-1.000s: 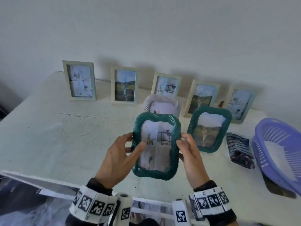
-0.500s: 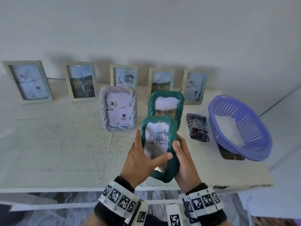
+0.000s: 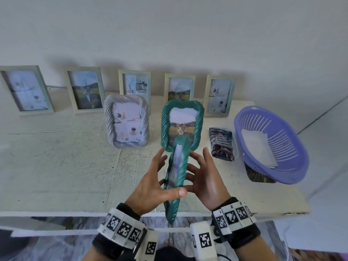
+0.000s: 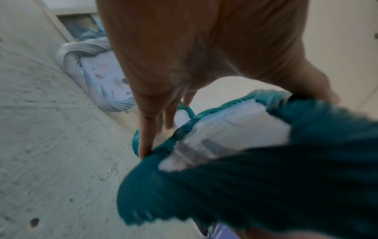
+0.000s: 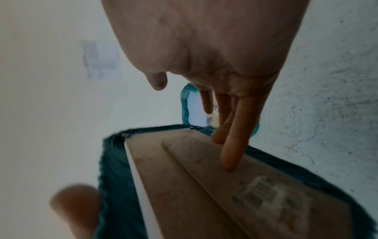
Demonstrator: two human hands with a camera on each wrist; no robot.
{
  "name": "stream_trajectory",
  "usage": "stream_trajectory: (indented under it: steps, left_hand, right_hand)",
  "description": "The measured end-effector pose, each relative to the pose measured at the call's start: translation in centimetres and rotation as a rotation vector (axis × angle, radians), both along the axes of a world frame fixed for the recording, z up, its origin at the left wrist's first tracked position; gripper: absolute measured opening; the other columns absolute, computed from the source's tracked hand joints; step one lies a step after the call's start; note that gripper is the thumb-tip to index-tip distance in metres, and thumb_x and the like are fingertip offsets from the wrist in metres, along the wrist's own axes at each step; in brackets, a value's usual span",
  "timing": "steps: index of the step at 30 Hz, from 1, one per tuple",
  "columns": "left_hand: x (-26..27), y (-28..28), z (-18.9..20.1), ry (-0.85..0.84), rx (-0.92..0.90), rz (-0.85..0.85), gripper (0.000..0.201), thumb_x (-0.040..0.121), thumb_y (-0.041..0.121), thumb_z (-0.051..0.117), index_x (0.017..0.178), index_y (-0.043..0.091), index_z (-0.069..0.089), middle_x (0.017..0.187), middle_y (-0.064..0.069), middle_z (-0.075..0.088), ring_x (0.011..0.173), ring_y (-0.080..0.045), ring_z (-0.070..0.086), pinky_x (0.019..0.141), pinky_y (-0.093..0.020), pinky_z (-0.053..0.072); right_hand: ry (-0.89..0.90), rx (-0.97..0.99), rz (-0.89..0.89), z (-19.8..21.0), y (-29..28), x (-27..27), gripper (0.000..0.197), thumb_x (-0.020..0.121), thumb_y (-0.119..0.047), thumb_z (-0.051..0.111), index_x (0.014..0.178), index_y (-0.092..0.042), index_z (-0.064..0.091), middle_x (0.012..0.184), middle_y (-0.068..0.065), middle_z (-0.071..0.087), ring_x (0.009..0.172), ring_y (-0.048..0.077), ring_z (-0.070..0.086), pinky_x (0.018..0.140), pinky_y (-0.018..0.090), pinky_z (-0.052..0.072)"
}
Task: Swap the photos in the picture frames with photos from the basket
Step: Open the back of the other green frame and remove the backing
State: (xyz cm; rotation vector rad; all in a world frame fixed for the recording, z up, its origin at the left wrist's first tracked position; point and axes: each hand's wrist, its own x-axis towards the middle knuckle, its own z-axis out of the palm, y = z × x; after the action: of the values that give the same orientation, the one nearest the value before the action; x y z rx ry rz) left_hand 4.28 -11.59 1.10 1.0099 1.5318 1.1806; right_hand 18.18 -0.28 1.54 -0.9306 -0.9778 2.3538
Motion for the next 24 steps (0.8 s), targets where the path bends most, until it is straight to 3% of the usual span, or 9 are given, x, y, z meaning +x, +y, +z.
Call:
stream_trajectory:
  steps: [2,5,8,10,12,14,17,20,24]
  left_hand:
    - [-0.1,-0.2,-0.2,-0.079,0.047,-0.040,0.132,0.047,0.068,0.085,0.151,0.040,0.009,0.154,0.003,0.035,0.142,-0.004,0.031,0.108,-0.046,0.043]
    - [0.3,-0.3,-0.9,-0.112,0.084,-0.079,0.125,0.054,0.051,0.086,0.151,0.040,0.007,0.152,-0.001,0.037,0.141,-0.011,0.035,0.104,-0.052,0.045]
    - [0.0,-0.6,-1.7,-0.130,0.131,-0.027,0.132,0.048,0.069,0.084,0.151,0.043,0.007,0.155,0.004,0.032,0.142,-0.009,0.033,0.103,-0.044,0.046]
    - [-0.7,-0.7,-2.3,-0.144,0.159,0.046,0.129,0.046,0.074,0.081,0.151,0.037,0.015,0.150,0.001,0.040,0.137,-0.012,0.042,0.099,-0.037,0.047]
    - [-1.4,-0.9,-2.9,-0.199,0.184,0.123,0.110,0.050,0.068,0.084,0.142,0.031,0.035,0.131,-0.006,0.055,0.120,-0.019,0.056,0.093,-0.039,0.050]
    - [-1.9,-1.2,-3.4,-0.271,0.182,0.208,0.075,0.056,0.054,0.088,0.117,0.026,0.056,0.103,-0.010,0.058,0.093,-0.023,0.059,0.079,-0.038,0.051]
    - [-1.6,-1.4,-3.7,-0.248,0.130,0.309,0.028,0.073,0.026,0.084,0.087,0.017,0.062,0.071,0.003,0.056,0.064,-0.011,0.053,0.054,-0.023,0.048]
    - [-1.6,-1.1,-4.5,-0.096,0.026,0.377,0.014,0.082,0.011,0.072,0.087,0.004,0.061,0.066,-0.002,0.064,0.061,-0.013,0.061,0.049,-0.026,0.053]
    - [-1.9,-0.8,-6.2,0.110,-0.133,0.380,0.012,0.083,0.013,0.076,0.086,0.010,0.065,0.073,-0.009,0.070,0.064,-0.023,0.068,0.053,-0.036,0.059]
  right_hand:
    - [-0.020,-0.035,0.006,0.1,-0.1,0.0,0.068,0.088,-0.067,0.044,0.133,-0.017,0.052,0.098,0.017,0.064,0.072,0.029,0.055,0.058,0.041,0.056]
    - [-0.124,-0.034,-0.015,-0.2,-0.3,-0.7,0.063,0.091,-0.061,0.046,0.126,-0.009,0.055,0.086,0.009,0.065,0.062,0.020,0.053,0.051,0.034,0.051]
    - [-0.190,-0.048,-0.047,-0.5,0.2,-0.6,0.051,0.095,-0.047,0.050,0.114,-0.001,0.064,0.078,0.010,0.061,0.056,0.018,0.051,0.050,0.031,0.051]
    - [-0.253,-0.020,-0.060,-0.5,0.8,0.1,0.040,0.097,-0.036,0.050,0.105,-0.002,0.069,0.075,0.010,0.059,0.054,0.017,0.051,0.054,0.032,0.053]
    - [-0.342,0.056,-0.094,-0.6,1.5,1.0,0.031,0.096,-0.029,0.052,0.099,-0.005,0.071,0.076,0.008,0.059,0.059,0.016,0.053,0.058,0.034,0.053]
    - [-0.419,0.133,-0.145,-0.8,2.1,1.9,0.024,0.092,-0.024,0.057,0.097,-0.006,0.072,0.085,0.008,0.061,0.071,0.019,0.055,0.062,0.034,0.055]
    - [-0.498,0.252,-0.137,-1.3,2.5,3.0,0.020,0.091,-0.023,0.060,0.095,-0.008,0.073,0.090,0.008,0.064,0.077,0.022,0.058,0.065,0.032,0.055]
    - [-0.572,0.365,-0.074,-1.7,2.3,3.6,0.021,0.094,-0.027,0.058,0.092,-0.012,0.073,0.084,0.005,0.069,0.074,0.019,0.064,0.067,0.031,0.055]
    - [-0.736,0.680,-0.023,-3.6,2.0,4.0,0.020,0.096,-0.024,0.053,0.102,-0.015,0.071,0.092,0.002,0.068,0.081,0.022,0.066,0.073,0.039,0.059]
